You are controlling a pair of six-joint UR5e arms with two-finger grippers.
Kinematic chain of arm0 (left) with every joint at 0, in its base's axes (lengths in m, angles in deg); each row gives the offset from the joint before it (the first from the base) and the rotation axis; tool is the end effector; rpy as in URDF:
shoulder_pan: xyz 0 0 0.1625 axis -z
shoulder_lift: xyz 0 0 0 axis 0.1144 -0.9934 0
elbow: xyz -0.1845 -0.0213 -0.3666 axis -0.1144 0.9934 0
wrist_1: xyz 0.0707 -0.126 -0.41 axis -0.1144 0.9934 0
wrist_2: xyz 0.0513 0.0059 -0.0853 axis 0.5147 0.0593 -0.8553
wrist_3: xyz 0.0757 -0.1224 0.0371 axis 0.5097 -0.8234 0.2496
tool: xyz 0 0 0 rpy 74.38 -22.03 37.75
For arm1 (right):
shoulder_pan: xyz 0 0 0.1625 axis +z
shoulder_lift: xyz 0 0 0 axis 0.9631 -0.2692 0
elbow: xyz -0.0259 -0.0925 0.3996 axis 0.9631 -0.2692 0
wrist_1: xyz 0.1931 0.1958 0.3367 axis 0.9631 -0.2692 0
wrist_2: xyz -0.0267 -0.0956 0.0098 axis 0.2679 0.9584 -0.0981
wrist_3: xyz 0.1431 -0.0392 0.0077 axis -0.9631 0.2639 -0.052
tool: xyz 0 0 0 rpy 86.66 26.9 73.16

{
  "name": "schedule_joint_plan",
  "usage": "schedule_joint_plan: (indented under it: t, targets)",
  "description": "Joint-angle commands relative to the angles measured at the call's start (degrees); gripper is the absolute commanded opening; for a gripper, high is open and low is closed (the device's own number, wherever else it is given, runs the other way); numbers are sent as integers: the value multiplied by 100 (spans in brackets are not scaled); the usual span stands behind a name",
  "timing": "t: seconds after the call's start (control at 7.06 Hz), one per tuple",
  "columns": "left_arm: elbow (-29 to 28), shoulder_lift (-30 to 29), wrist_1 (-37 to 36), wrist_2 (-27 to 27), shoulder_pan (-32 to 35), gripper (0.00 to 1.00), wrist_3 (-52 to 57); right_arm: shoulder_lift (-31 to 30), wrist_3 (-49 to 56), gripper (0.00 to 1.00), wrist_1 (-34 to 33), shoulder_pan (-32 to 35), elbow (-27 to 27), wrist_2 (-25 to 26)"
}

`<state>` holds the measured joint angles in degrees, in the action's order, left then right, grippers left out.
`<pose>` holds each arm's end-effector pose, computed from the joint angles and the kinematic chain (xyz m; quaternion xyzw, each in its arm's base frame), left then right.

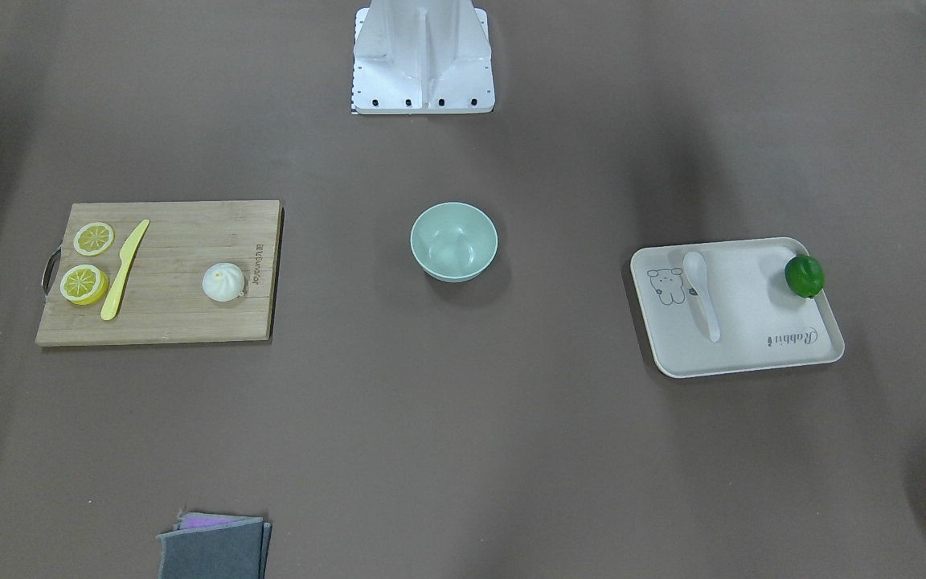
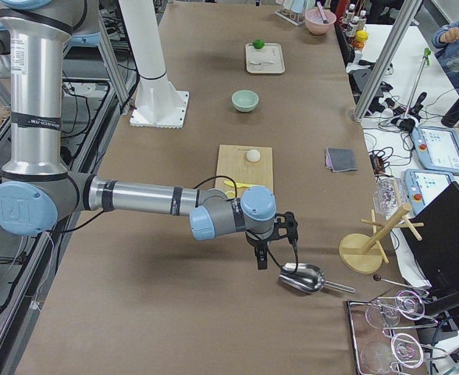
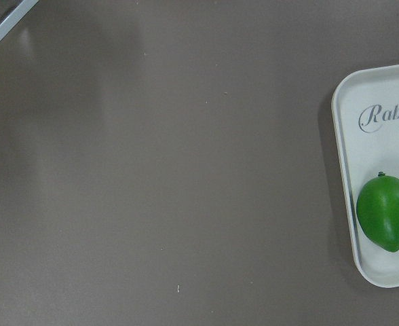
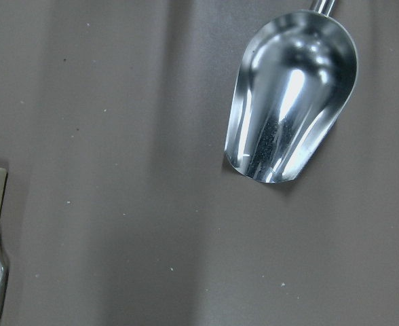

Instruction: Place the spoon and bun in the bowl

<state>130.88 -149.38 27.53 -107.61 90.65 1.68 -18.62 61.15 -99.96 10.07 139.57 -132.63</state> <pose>0.0257 -0.4973 0.6448 0.0204 0.3964 0.0421 0.9169 -0.0214 -0.4999 0.6788 0.0786 -0.3958 -0.0358 0.9143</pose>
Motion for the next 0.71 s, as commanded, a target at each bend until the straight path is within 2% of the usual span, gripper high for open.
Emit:
schedule_joint_plan:
  t: [0.0,0.57]
  targets:
    - [24,-5,-12,-8,-31,98,6,-52,-10,100,166,36,72,27]
    - [217,74,49,464,-23,98,-3,-44,16,100,201,37,81,71]
